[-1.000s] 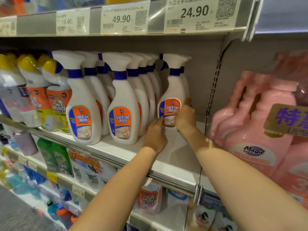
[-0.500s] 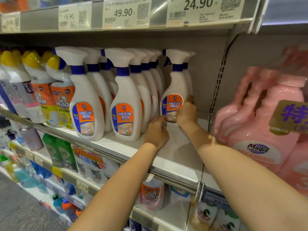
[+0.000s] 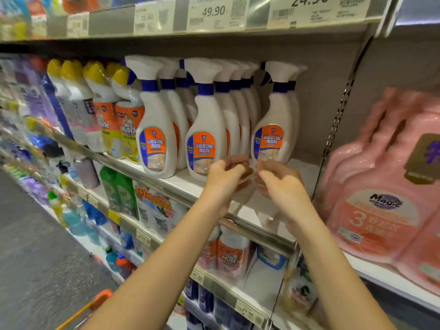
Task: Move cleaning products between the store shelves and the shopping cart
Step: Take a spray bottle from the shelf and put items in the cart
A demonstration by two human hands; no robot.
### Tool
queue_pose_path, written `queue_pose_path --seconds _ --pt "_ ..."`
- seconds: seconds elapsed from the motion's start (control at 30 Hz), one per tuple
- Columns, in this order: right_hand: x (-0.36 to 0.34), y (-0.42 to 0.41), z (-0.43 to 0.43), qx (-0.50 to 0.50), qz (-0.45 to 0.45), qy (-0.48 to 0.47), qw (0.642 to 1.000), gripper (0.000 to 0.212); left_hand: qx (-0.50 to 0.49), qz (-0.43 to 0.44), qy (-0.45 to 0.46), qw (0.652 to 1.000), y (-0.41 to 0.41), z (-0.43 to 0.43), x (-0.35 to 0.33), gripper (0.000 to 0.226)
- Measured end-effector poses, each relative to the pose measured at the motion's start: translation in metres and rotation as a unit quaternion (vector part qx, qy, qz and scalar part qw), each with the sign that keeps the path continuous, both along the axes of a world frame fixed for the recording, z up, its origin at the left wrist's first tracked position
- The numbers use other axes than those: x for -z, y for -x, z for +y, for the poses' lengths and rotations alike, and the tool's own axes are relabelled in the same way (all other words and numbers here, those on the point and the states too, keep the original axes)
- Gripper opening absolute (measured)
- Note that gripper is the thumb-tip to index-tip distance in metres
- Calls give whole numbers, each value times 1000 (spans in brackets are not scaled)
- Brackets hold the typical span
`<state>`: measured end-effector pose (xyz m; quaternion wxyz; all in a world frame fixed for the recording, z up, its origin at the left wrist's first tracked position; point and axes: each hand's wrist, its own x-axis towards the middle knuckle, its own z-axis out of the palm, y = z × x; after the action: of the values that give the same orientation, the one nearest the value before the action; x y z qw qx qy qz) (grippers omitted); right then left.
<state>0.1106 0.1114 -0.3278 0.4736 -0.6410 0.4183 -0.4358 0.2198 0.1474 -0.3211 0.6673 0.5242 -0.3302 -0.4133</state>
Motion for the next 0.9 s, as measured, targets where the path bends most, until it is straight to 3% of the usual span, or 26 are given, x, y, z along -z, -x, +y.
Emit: queue_pose_path --seconds 0.13,0.3,0.43,0.6,0.73,0.8,0.9 --pt "-1 12 54 -116 -71 30 990 9 -45 3 50 998 -9 78 12 11" --pt "44 -16 109 -268 -66 -30 961 8 -155 6 12 988 -20 165 64 10" --pt "103 -51 149 -349 -17 -71 934 7 -282 24 -71 956 -31 230 130 6" --pt "179 -87 201 -434 73 -134 888 8 -421 42 -163 891 -37 319 207 10" --pt "231 -101 238 -483 146 -169 847 14 -467 84 -233 849 -32 374 254 10" --pt "254 -105 254 -508 186 -188 820 15 -472 96 -277 832 -30 394 278 21" --pt "288 -111 272 -530 251 -215 781 3 -475 58 -351 805 -29 416 307 15"
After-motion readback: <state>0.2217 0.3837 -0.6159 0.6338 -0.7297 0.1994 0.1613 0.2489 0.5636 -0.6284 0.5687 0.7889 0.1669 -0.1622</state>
